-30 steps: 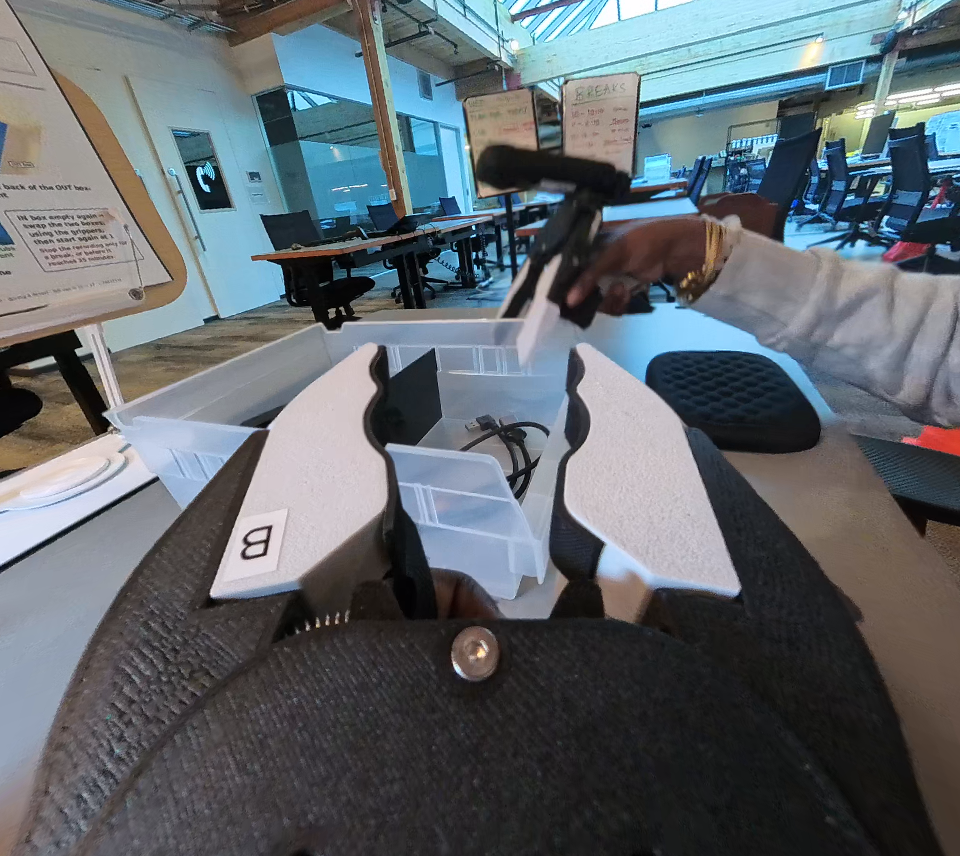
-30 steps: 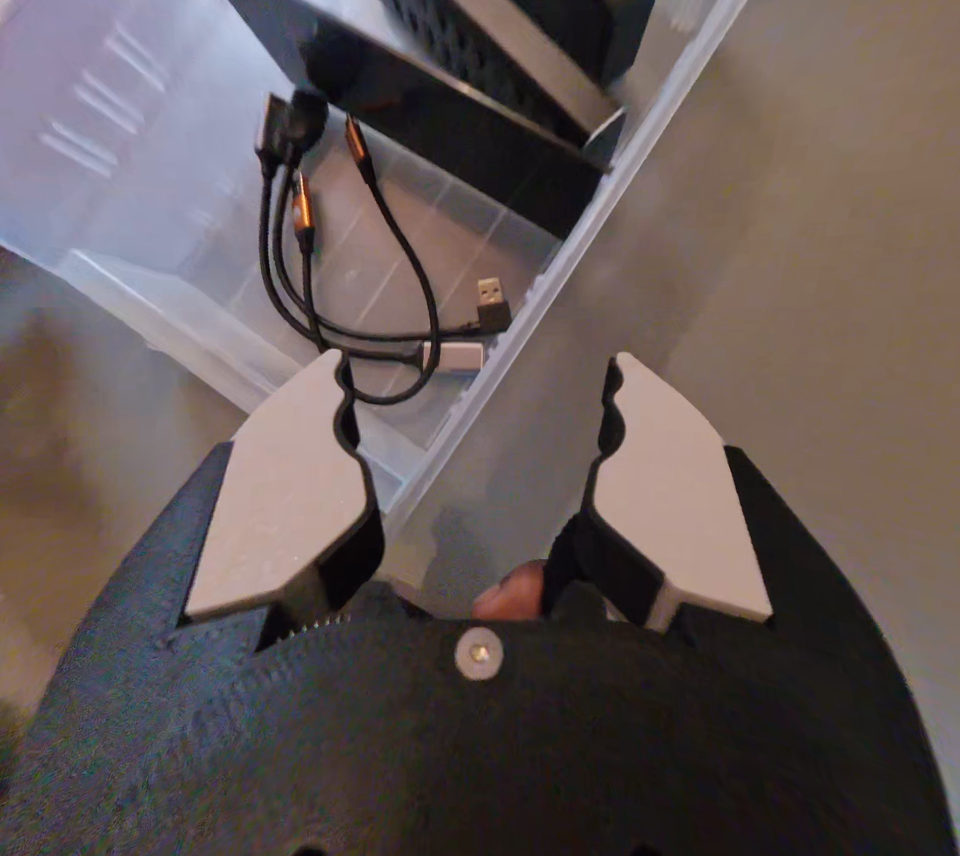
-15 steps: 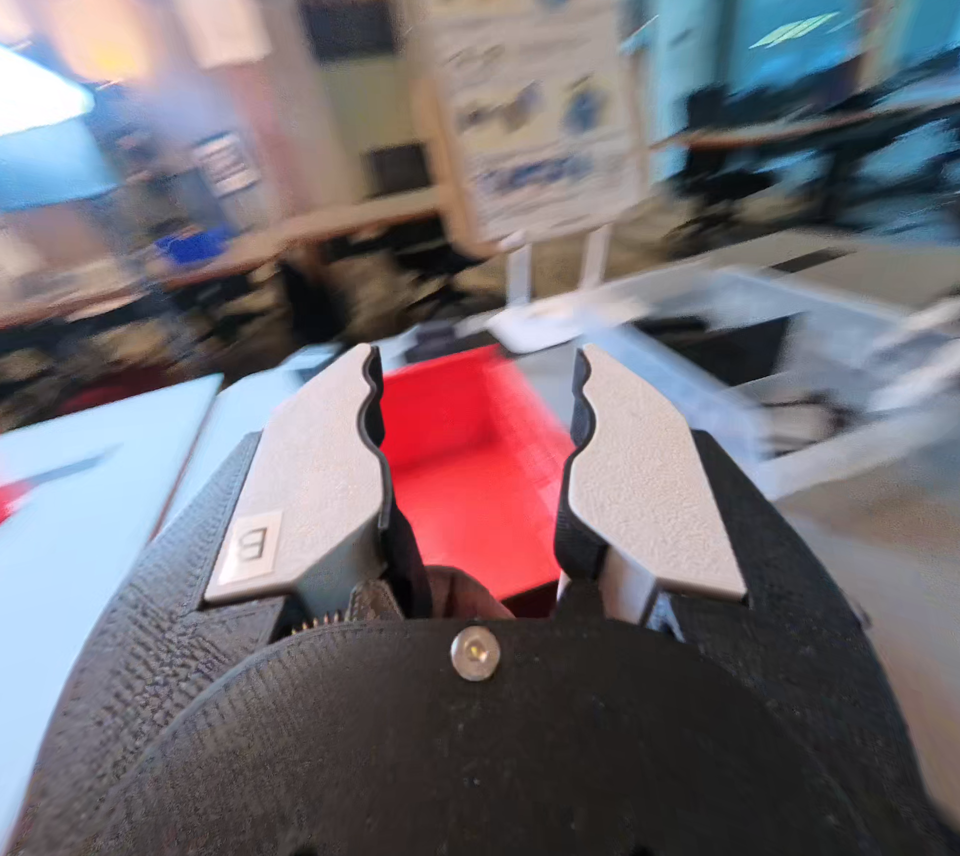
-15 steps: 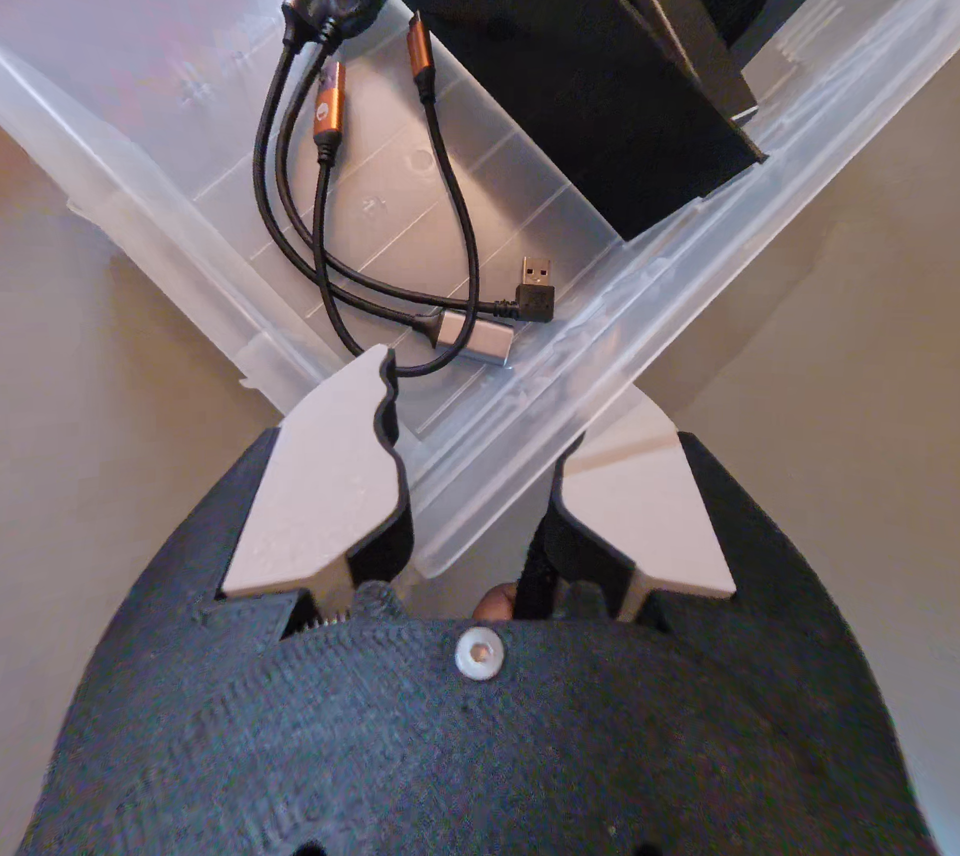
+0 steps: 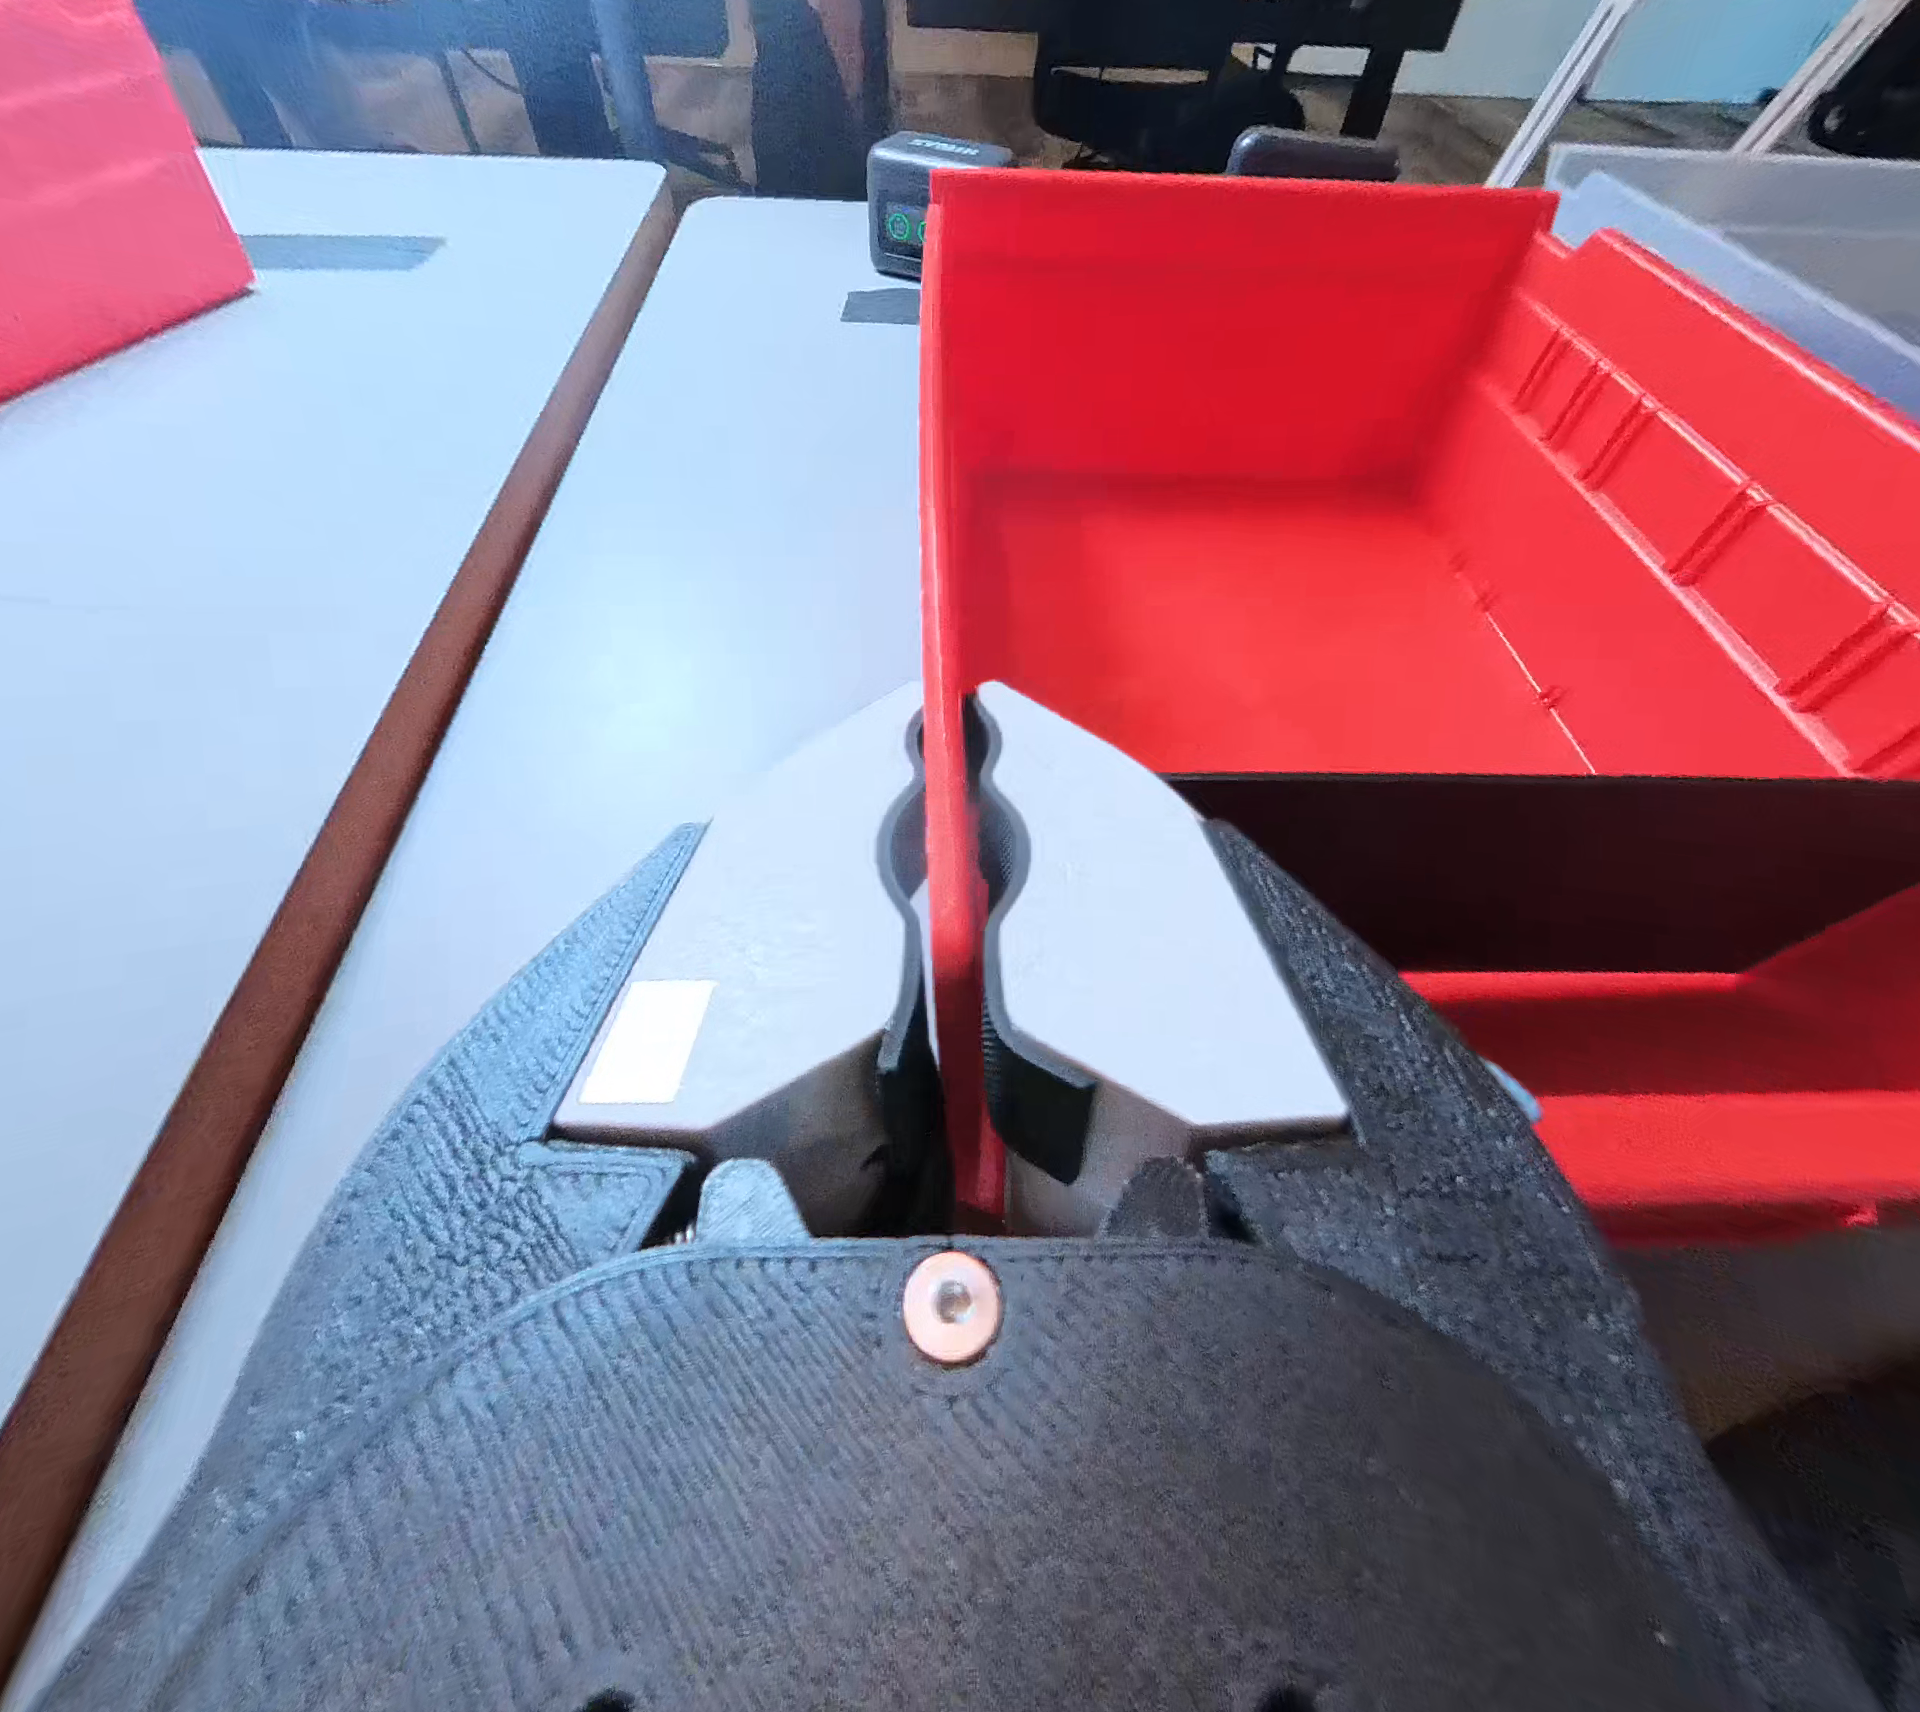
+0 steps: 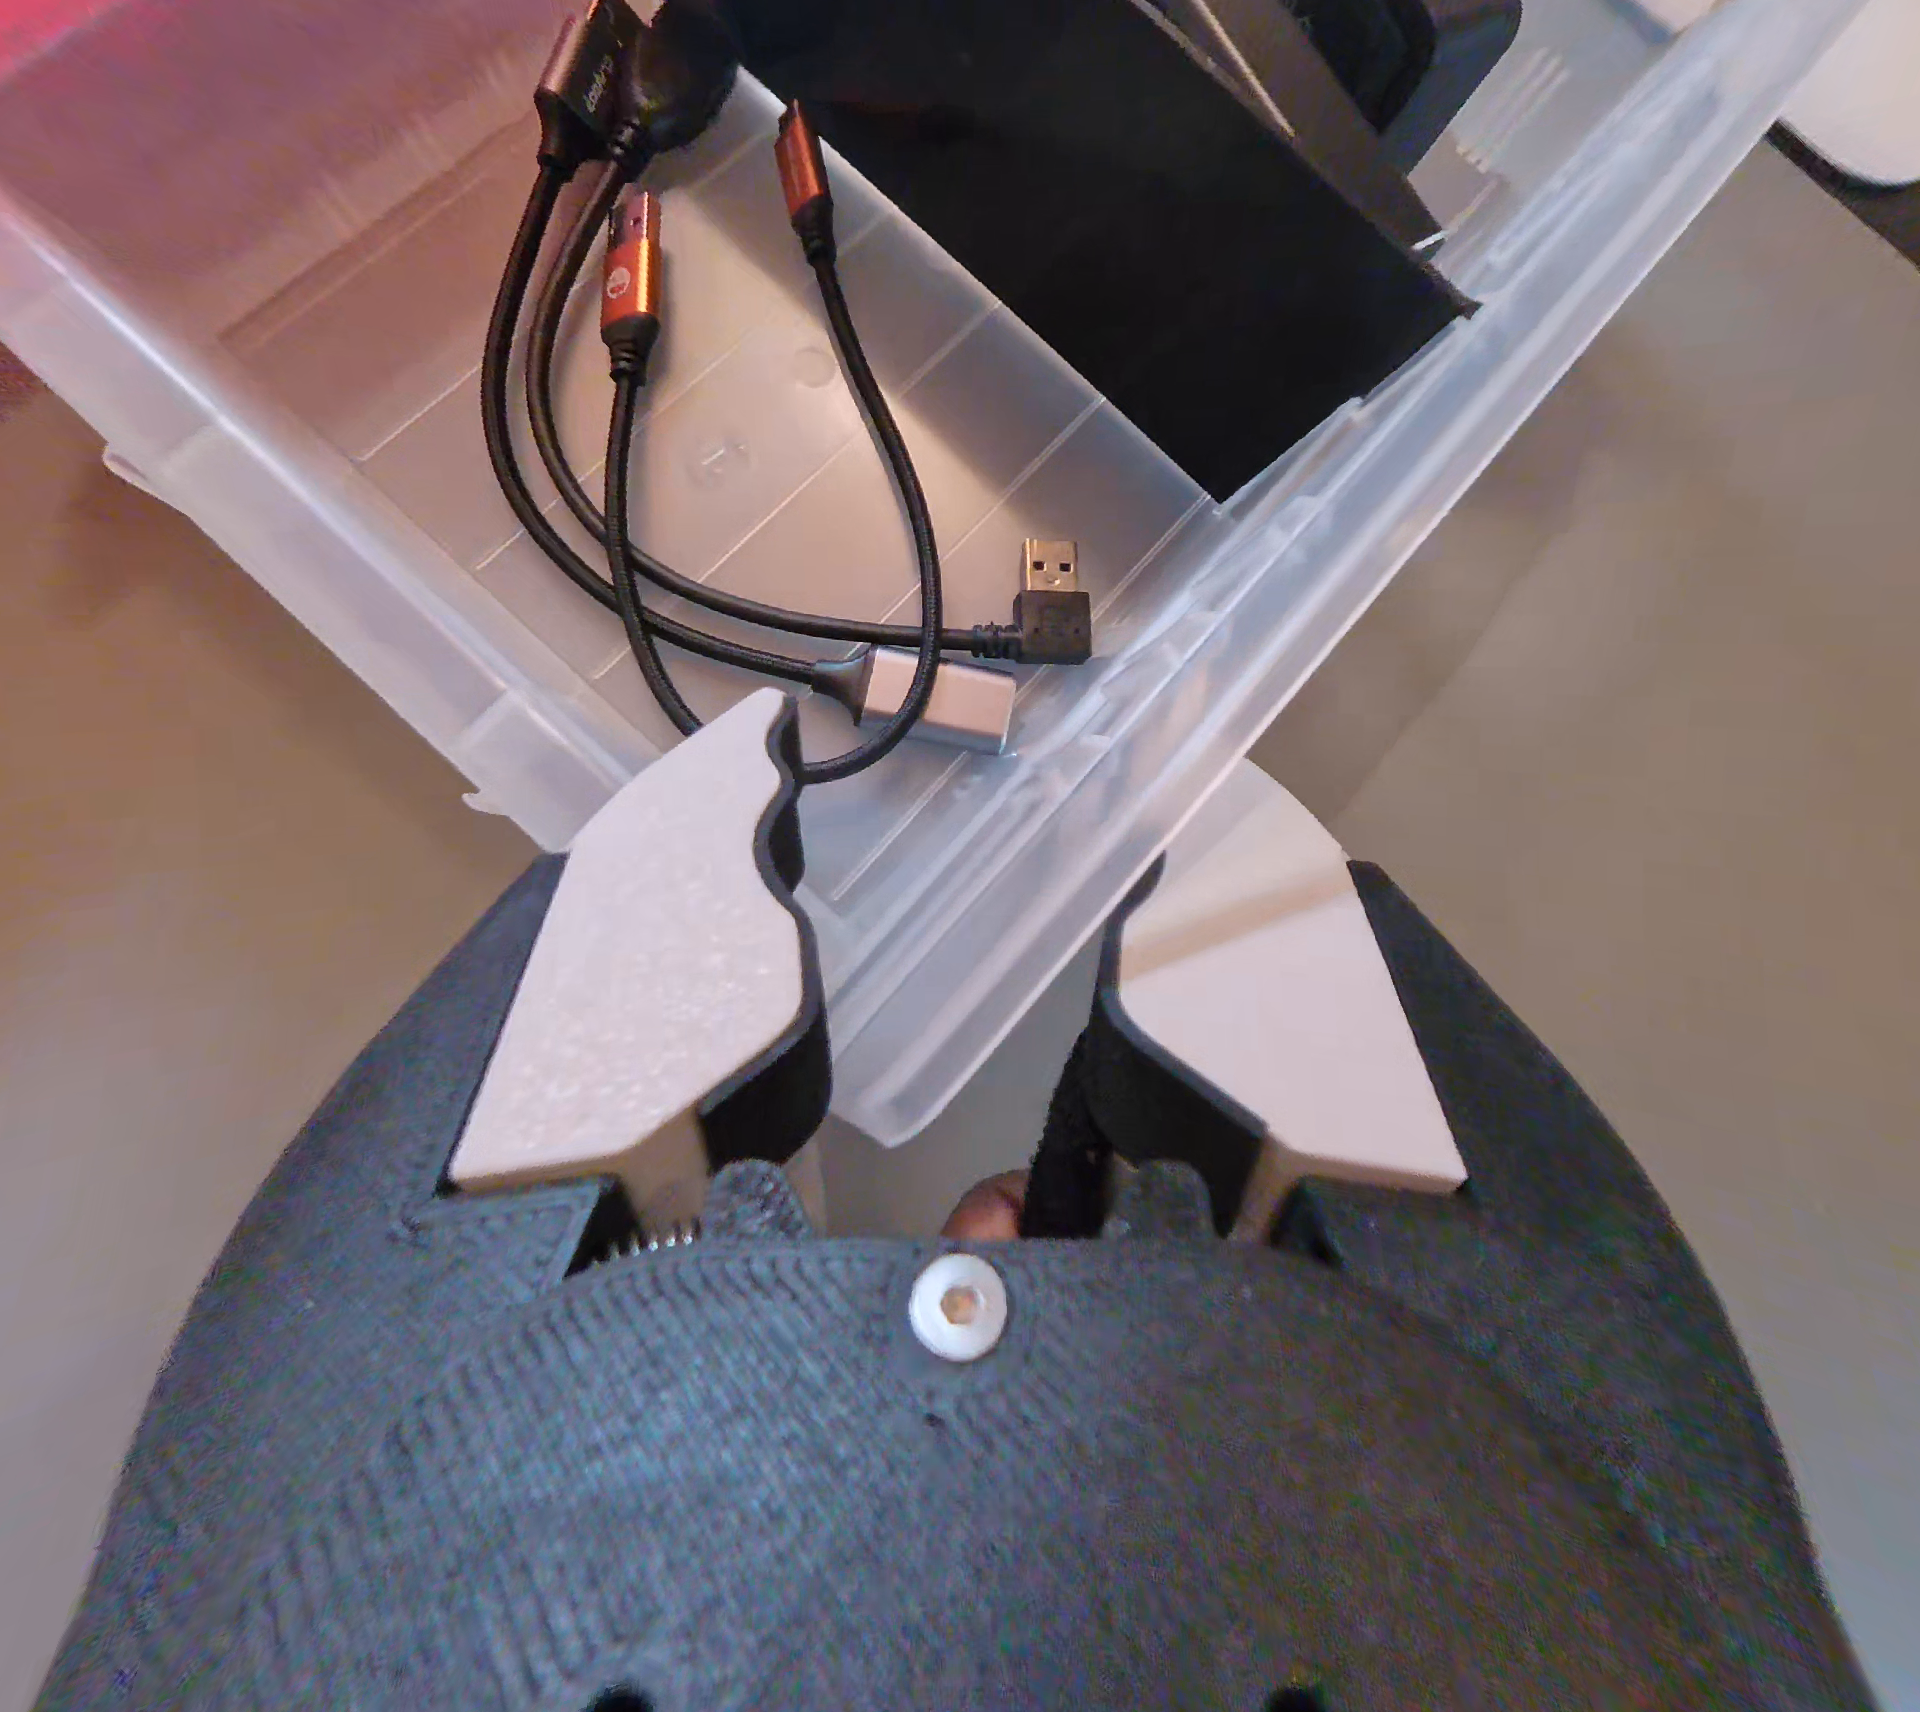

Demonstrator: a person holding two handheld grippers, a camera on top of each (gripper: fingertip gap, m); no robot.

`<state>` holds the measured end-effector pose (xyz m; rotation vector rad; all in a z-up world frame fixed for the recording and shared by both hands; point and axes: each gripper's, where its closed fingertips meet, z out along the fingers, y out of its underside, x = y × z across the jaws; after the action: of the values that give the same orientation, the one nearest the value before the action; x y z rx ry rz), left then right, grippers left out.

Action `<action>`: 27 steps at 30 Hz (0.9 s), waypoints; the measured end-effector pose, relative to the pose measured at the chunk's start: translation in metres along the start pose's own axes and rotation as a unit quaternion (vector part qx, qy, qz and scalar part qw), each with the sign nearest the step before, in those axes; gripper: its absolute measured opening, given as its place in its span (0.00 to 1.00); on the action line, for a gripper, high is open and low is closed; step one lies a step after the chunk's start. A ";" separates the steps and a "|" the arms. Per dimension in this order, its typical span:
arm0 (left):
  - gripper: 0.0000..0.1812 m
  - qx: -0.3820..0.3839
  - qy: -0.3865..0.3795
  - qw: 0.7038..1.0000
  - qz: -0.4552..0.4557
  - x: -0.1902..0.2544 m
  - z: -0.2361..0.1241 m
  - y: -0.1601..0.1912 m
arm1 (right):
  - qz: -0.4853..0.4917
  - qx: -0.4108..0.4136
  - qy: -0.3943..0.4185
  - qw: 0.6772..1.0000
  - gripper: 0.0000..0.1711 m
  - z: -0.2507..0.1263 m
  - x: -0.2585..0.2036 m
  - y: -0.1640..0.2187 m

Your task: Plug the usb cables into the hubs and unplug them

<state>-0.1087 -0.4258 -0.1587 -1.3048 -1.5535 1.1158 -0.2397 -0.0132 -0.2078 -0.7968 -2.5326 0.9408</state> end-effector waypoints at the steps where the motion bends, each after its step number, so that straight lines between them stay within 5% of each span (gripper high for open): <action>1: 0.02 0.006 -0.003 1.000 0.003 -0.001 -0.001 -0.001 | 0.001 0.005 -0.005 1.000 0.34 0.002 -0.003 -0.003; 9: 0.01 0.086 -0.076 0.993 0.007 -0.044 -0.038 -0.023 | -0.001 0.046 -0.022 0.999 0.35 0.015 -0.025 -0.020; 19: 0.02 0.263 -0.107 0.959 -0.013 -0.055 -0.117 -0.096 | 0.020 0.111 -0.076 0.991 0.40 0.032 -0.073 -0.053; 22: 0.02 0.317 -0.076 0.944 -0.046 -0.034 -0.132 -0.125 | 0.040 0.156 -0.232 0.959 0.49 0.026 -0.124 -0.069; 24: 0.02 0.345 -0.048 0.935 -0.064 -0.013 -0.135 -0.142 | 0.060 0.161 -0.376 0.910 0.45 0.006 -0.157 -0.072; 27: 0.02 0.366 0.007 0.927 -0.079 0.031 -0.128 -0.163 | 0.152 0.228 -0.421 0.865 0.44 -0.023 -0.138 -0.092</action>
<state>-0.0372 -0.3911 0.0354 -0.6643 -1.0345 1.3884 -0.1550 -0.1424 -0.1433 -0.7372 -2.6374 2.3144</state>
